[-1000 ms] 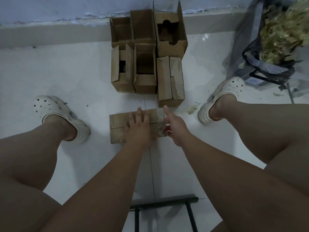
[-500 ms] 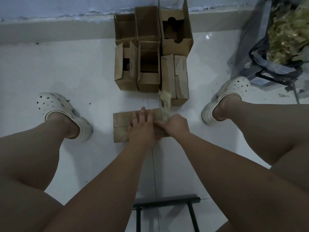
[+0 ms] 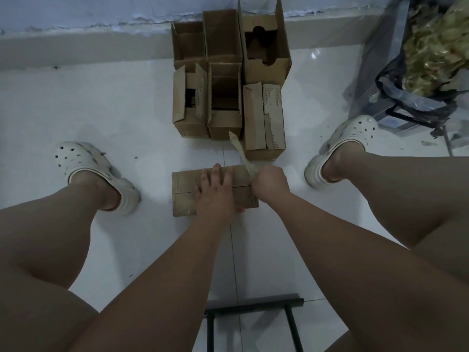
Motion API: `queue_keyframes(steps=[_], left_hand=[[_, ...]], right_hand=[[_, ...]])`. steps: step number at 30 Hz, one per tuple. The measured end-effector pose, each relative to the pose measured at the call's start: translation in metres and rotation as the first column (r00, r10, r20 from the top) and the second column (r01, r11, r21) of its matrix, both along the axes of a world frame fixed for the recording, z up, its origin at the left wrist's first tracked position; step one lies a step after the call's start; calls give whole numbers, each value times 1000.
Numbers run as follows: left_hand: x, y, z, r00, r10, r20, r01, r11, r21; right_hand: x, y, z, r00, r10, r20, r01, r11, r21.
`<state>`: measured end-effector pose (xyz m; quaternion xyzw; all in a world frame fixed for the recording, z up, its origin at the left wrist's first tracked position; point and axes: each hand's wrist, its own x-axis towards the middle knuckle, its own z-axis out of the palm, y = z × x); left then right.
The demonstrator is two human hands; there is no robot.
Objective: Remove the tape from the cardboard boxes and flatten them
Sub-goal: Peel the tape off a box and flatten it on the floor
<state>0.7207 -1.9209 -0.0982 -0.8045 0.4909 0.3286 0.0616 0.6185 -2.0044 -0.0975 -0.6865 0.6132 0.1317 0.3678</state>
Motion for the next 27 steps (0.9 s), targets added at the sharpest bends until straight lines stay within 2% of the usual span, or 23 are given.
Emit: queue_keyframes(steps=[3, 6, 9, 17, 19, 21, 23, 24, 27], left_hand=[[0, 1, -1, 1000, 10, -8, -11, 1000, -7], [0, 1, -2, 1000, 21, -19, -21, 1000, -8], [0, 1, -4, 1000, 22, -17, -22, 1000, -3], [3, 3, -4, 999, 2, -47, -2, 1000, 6], [5, 4, -5, 999, 2, -52, -2, 1000, 7], [6, 5, -5, 999, 7, -49, -7, 1000, 7], [5, 5, -6, 999, 10, -43, -10, 1000, 0], [5, 4, -6, 999, 11, -43, -11, 1000, -6], [6, 4, -6, 999, 10, -51, -11, 1000, -20]], right_hand=[[-6, -5, 0, 998, -11, 60, 6, 996, 85], [-14, -10, -1, 973, -140, 182, 106, 977, 184], [-18, -13, 1, 919, -291, 268, 206, 931, 302], [-33, -11, -1, 747, -561, 358, 292, 760, 581], [-29, -3, -5, 771, -534, 348, 331, 802, 498], [-26, 14, -9, 855, -421, 302, 345, 897, 274], [-26, 31, -13, 860, -412, 301, 373, 910, 181], [-27, 36, -14, 831, -457, 317, 410, 889, 206], [-29, 34, -14, 703, -627, 336, 490, 770, 409]])
